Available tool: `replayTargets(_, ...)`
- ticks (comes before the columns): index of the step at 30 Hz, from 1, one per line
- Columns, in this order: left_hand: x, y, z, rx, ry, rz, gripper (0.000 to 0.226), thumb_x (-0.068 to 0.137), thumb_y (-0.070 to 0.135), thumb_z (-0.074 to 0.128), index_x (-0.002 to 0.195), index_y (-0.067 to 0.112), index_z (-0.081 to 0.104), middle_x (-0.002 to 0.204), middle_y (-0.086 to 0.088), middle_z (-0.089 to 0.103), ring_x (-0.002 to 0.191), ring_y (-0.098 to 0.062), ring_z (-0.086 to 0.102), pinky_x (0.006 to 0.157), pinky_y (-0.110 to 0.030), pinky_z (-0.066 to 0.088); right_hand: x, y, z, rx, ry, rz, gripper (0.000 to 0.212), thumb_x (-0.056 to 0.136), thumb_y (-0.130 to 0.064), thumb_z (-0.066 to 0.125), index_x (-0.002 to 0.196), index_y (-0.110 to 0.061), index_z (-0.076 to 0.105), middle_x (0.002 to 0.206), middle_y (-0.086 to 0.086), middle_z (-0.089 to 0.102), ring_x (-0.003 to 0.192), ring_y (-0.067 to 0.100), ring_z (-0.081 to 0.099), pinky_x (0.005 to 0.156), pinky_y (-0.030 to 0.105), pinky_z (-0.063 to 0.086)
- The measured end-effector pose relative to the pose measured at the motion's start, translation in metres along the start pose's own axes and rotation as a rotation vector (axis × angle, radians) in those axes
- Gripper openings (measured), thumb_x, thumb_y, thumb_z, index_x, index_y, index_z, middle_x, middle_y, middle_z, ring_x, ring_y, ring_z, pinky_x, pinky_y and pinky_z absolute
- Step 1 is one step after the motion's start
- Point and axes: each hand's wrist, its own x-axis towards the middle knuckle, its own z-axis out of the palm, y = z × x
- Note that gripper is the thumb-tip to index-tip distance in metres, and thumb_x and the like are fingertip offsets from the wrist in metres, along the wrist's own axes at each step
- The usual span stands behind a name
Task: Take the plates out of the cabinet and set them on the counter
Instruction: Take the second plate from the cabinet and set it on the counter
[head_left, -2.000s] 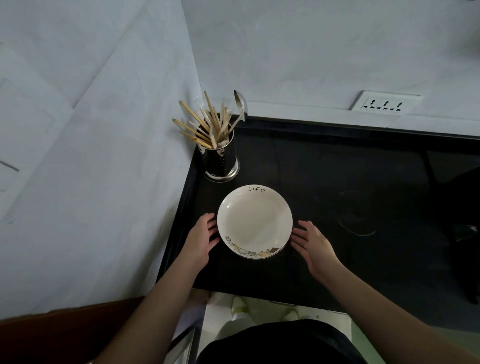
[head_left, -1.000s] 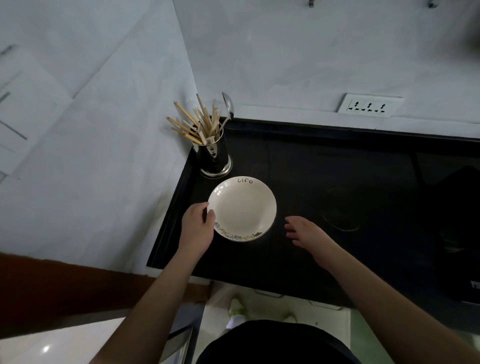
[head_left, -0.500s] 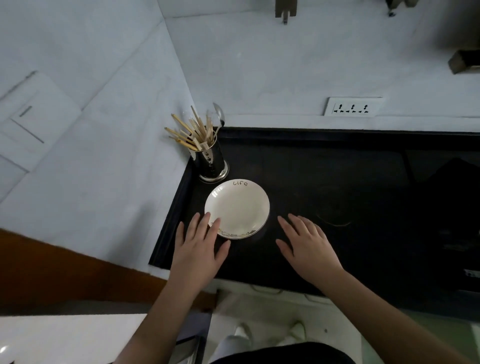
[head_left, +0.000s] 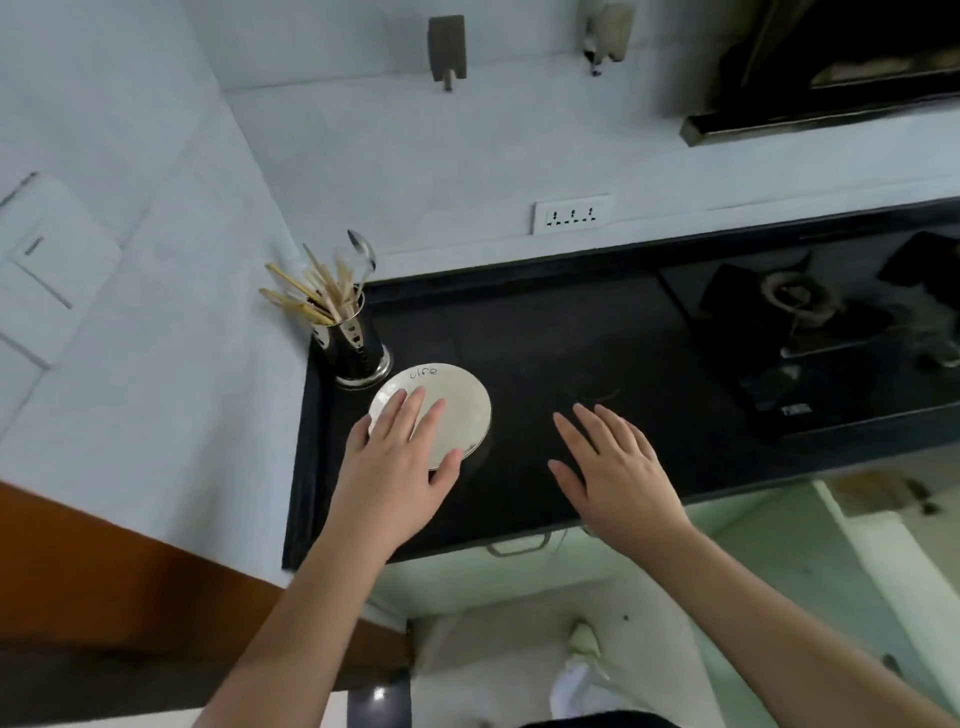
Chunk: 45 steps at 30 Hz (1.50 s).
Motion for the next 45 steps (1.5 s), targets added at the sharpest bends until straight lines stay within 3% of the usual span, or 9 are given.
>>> replayTargets(4, -0.014, 0.027, -0.005, 0.003, -0.001, 0.159, 0.068, 0.095, 0.057, 0.015, 0.155, 0.025, 0.023, 0.164, 0.0, 0.02, 0.151, -0.02, 0.01, 0.121, -0.047, 0.012, -0.045, 0.001, -0.004, -0.004, 0.005, 0.116, 0.067, 0.097, -0.058, 0.012, 0.152, -0.024, 0.026, 0.158, 0.004, 0.03, 0.147, 0.025, 0.019, 0.12, 0.042, 0.012)
replayTargets(8, -0.01, 0.067, -0.019, 0.004, 0.045, 0.326, 0.068, 0.096, 0.058, 0.012, 0.156, 0.026, 0.021, 0.164, 0.001, 0.019, 0.151, -0.018, 0.009, 0.12, -0.045, 0.01, -0.098, 0.019, -0.015, -0.025, 0.045, 0.281, 0.062, 0.099, -0.056, 0.017, 0.153, -0.026, 0.024, 0.159, 0.003, 0.028, 0.147, 0.024, 0.016, 0.117, 0.036, 0.0)
replayTargets(13, -0.008, 0.127, -0.034, 0.031, 0.063, 0.512, 0.067, 0.097, 0.058, 0.013, 0.156, 0.026, 0.021, 0.164, 0.0, 0.019, 0.15, -0.018, 0.01, 0.12, -0.044, 0.015, -0.162, 0.05, -0.027, -0.004, 0.078, 0.453, 0.076, 0.091, -0.063, -0.006, 0.154, -0.029, 0.019, 0.16, 0.002, 0.024, 0.148, 0.025, 0.013, 0.119, 0.04, 0.002)
replayTargets(18, -0.027, 0.213, -0.033, 0.002, 0.01, 0.681, 0.071, 0.094, 0.061, 0.005, 0.156, 0.028, 0.011, 0.165, 0.003, 0.01, 0.151, -0.016, 0.002, 0.12, -0.043, 0.01, -0.246, 0.087, -0.031, 0.024, 0.135, 0.631, 0.063, 0.098, -0.058, 0.012, 0.152, -0.029, 0.022, 0.159, 0.002, 0.027, 0.147, 0.026, 0.015, 0.118, 0.039, 0.001)
replayTargets(24, -0.082, 0.337, -0.026, -0.054, -0.018, 0.892, 0.075, 0.09, 0.064, 0.0, 0.156, 0.029, 0.011, 0.165, 0.003, 0.01, 0.15, -0.015, 0.001, 0.12, -0.042, 0.006, -0.366, 0.132, -0.036, 0.058, 0.203, 0.838, 0.072, 0.093, -0.063, 0.0, 0.154, -0.029, 0.017, 0.162, 0.001, 0.019, 0.149, 0.024, 0.007, 0.117, 0.036, -0.004)
replayTargets(28, -0.121, 0.415, -0.02, -0.071, -0.055, 1.033, 0.073, 0.092, 0.063, 0.005, 0.156, 0.03, 0.013, 0.165, 0.003, 0.011, 0.15, -0.014, 0.001, 0.12, -0.041, 0.004, -0.443, 0.159, -0.031, 0.073, 0.218, 0.994, 0.065, 0.096, -0.059, 0.008, 0.154, -0.03, 0.014, 0.163, -0.001, 0.015, 0.15, 0.02, 0.004, 0.117, 0.033, -0.004)
replayTargets(31, -0.143, 0.458, -0.013, -0.071, -0.079, 1.108, 0.079, 0.086, 0.066, -0.003, 0.156, 0.032, 0.012, 0.165, 0.004, 0.01, 0.15, -0.013, 0.0, 0.12, -0.04, 0.002, -0.489, 0.174, -0.024, 0.098, 0.223, 1.108, 0.063, 0.097, -0.058, 0.012, 0.154, -0.031, 0.013, 0.163, -0.003, 0.014, 0.15, 0.018, 0.003, 0.117, 0.033, -0.003)
replayTargets(38, -0.137, 0.53, 0.004, -0.026, -0.102, 1.221, 0.067, 0.095, 0.061, 0.011, 0.156, 0.033, 0.013, 0.165, 0.005, 0.011, 0.15, -0.013, -0.001, 0.12, -0.041, 0.001, -0.523, 0.217, -0.019, 0.13, 0.232, 1.261, 0.061, 0.098, -0.056, 0.014, 0.154, -0.031, 0.009, 0.163, -0.003, 0.011, 0.149, 0.017, 0.001, 0.118, 0.033, -0.002)
replayTargets(45, -0.106, 0.618, 0.007, -0.027, -0.084, 1.395, 0.072, 0.092, 0.062, 0.002, 0.156, 0.029, 0.006, 0.166, 0.006, 0.0, 0.15, -0.014, -0.01, 0.121, -0.046, -0.003, -0.521, 0.268, -0.025, 0.093, 0.21, 1.364, 0.061, 0.099, -0.056, 0.013, 0.154, -0.031, 0.005, 0.164, -0.003, 0.007, 0.149, 0.017, -0.001, 0.117, 0.033, -0.005)
